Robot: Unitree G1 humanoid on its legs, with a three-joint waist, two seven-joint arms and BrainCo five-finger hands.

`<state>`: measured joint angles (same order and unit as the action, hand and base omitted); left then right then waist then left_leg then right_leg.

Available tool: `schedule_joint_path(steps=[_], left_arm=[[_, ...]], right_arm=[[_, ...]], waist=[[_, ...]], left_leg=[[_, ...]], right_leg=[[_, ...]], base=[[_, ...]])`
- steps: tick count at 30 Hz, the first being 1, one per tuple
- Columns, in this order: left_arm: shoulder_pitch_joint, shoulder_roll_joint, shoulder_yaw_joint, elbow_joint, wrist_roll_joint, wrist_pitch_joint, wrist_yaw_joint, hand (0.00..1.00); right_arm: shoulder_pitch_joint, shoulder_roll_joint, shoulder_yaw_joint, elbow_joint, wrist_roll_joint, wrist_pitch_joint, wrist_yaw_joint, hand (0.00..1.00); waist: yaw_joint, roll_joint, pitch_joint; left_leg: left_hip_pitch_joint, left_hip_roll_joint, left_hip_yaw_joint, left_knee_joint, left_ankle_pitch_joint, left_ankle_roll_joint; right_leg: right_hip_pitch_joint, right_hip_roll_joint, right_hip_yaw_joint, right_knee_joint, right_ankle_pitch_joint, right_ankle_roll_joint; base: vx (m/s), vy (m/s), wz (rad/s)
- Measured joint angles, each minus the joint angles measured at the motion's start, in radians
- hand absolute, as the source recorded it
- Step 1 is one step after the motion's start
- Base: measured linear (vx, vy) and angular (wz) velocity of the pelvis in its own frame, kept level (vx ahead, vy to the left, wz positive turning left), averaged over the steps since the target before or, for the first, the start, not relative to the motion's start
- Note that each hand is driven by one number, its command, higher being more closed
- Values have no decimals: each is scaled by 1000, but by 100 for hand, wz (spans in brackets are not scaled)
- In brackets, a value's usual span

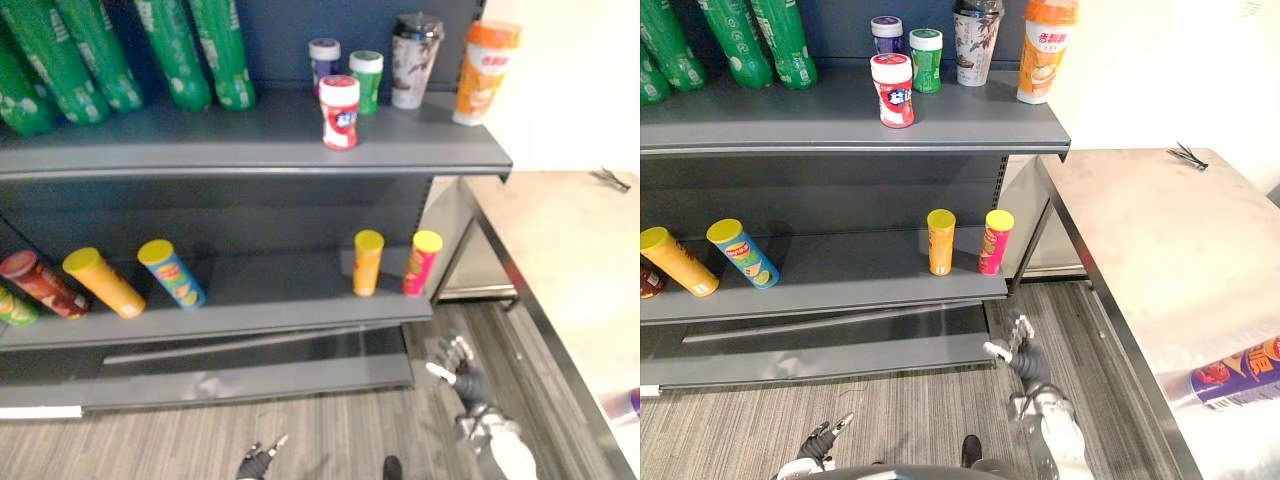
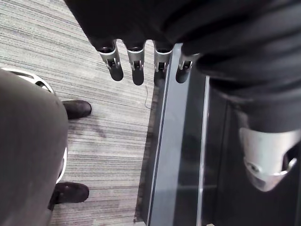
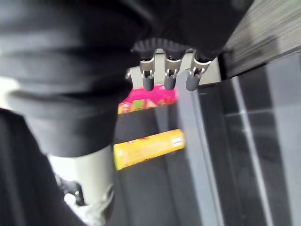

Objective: Put the gum and the chips on the shelf.

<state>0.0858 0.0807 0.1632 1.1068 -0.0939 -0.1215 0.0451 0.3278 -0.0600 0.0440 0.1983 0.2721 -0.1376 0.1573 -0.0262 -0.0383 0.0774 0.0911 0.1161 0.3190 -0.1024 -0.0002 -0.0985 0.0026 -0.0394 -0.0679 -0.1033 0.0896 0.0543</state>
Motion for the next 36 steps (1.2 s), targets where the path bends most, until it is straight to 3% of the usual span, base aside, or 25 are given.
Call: schedule_joint_path(steps=[6,14,27,30,32,34,35,36], left_arm=[[-1,-2,-8,0,-1,0,-12,0],[1,-14,-10,5,-15,-1,-16,0],[-4,-18,-11,9,-22,-7,-20,0],[-35,-16,-20,5,-61,-9,-21,0],[-46,-11,-20,5,-62,-9,-24,0],[-51,-7,-20,6,-61,-10,-24,0],[-46,-6,-20,5,-60,-10,-27,0],[-45,-6,-18,3,-61,-13,-30,0]], right_arm=[[-29,0,-115,308,-75,2,-20,0],[-90,0,-252,674,-69,4,-81,0],[-122,1,-413,879,-27,7,-113,0],[-136,0,-471,889,-28,8,-126,0],[-136,2,-513,889,-28,8,-127,0],[-138,13,-561,876,-28,8,-128,0],[-141,16,-582,865,-28,9,-129,0],[-142,25,-588,836,-28,16,-132,0]], waist=[[0,12,1],[0,36,5],[-1,42,24],[-6,36,88],[-8,41,107],[-10,44,115],[-16,43,117],[-21,40,123]], left_leg=[[2,0,1,0,-8,-1],[21,0,5,0,-17,-4],[43,3,7,12,-27,-1],[-29,29,4,228,-134,10],[-50,32,31,286,-167,21],[-75,25,88,327,-190,39],[-104,26,136,362,-211,51],[-115,36,203,362,-220,72]], right_leg=[[3,0,-4,0,-5,2],[20,0,-5,1,-16,4],[33,1,-6,28,-39,6],[-39,-14,8,212,-116,12],[-64,-16,39,228,-117,20],[-101,-21,97,223,-105,53],[-137,-24,135,202,-89,86],[-150,-45,105,146,-88,93]], base=[[26,-2,1],[8,-1,-1],[4,0,0],[-37,16,-5],[-74,71,-45],[-88,146,-85],[-123,195,-115],[-141,183,-130]])
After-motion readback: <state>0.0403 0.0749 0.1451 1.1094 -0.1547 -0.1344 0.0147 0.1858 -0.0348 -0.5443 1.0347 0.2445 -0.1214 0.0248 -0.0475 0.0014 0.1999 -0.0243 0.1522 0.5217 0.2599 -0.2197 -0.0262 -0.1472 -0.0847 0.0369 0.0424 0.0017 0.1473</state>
